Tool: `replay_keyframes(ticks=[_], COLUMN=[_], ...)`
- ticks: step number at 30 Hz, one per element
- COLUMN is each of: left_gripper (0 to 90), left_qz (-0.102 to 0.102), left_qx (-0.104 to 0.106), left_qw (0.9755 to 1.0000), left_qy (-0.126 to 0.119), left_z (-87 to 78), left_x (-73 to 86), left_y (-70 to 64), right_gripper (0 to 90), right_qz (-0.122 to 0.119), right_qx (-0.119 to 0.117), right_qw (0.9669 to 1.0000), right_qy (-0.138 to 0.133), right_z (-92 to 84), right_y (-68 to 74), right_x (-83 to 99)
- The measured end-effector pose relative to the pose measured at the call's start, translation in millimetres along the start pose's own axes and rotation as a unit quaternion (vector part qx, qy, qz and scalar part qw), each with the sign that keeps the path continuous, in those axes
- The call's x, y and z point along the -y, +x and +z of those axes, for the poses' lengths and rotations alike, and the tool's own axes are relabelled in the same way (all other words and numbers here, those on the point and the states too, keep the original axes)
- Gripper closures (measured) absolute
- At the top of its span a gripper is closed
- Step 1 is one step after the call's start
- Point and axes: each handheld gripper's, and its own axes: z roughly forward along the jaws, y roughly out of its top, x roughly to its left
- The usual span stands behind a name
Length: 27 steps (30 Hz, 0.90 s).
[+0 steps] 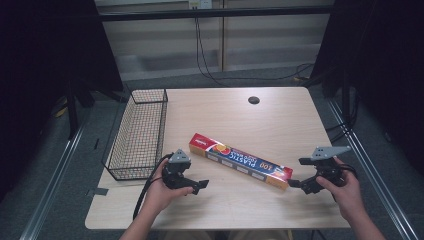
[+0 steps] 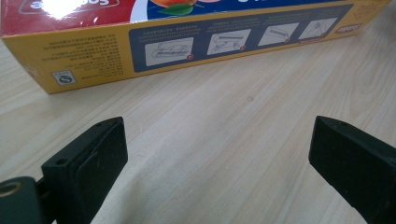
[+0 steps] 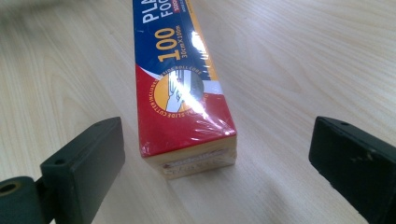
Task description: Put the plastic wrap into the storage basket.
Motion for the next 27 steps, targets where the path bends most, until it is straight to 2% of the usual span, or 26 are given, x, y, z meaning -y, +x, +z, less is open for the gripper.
replay_keyframes(ticks=[4,7,8,15,16,17,19,20,21,23,25,27], left_gripper=[4.4,4.6,4.6,2.8,2.4,2.0,1.8,1.2,1.2,1.5,1.5,1.5], left_qz=[0.005,0.005,0.009,0.009,0.010,0.013,0.021,0.021,0.018,0.034,0.031,0.041], left_qx=[0.006,0.022,0.019,0.044,0.053,0.073,0.092,0.092,0.108,0.103,0.113,0.114], left_qw=[1.0000,0.9997,0.9998,0.9990,0.9985,0.9973,0.9955,0.9955,0.9940,0.9941,0.9931,0.9925], left_qy=[0.003,0.005,0.007,0.000,0.000,0.002,0.005,0.005,0.003,0.002,0.005,0.010], left_z=[3.0,5.6,5.7,9.1,9.6,13.4,18.1,18.1,22.7,25.9,29.0,32.7], left_x=[-3.5,-6.8,-8.4,-20.5,-23.4,-29.0,-33.4,-33.4,-38.8,-44.1,-48.9,-54.4], left_y=[-0.6,-1.9,-2.6,-7.5,-8.3,-10.4,-12.3,-12.3,-14.0,-16.6,-18.2,-20.3], right_gripper=[3.4,3.5,3.5,3.6,3.6,3.6,3.6,3.6,3.7,3.7,3.7,3.7], right_qz=[0.002,0.000,0.001,-0.002,-0.002,-0.002,0.000,0.001,0.001,0.003,0.005,0.007], right_qx=[-0.001,-0.001,-0.001,0.000,0.000,0.000,-0.001,0.001,0.003,0.005,0.007,0.008], right_qw=[1.0000,1.0000,1.0000,1.0000,1.0000,1.0000,1.0000,1.0000,1.0000,1.0000,0.9999,0.9999], right_qy=[0.001,-0.001,-0.003,-0.003,-0.003,-0.004,-0.005,-0.004,-0.005,-0.007,-0.007,-0.008], right_z=[-0.3,-2.2,-3.0,-4.8,-4.8,-6.4,-8.2,-9.1,-10.1,-11.9,-13.7,-15.0], right_y=[0.1,0.8,1.1,1.8,1.8,1.6,1.4,1.2,0.9,1.4,1.9,1.5], right_x=[1.9,2.3,2.1,3.1,3.1,4.7,6.2,6.9,7.5,8.4,9.8,11.2])
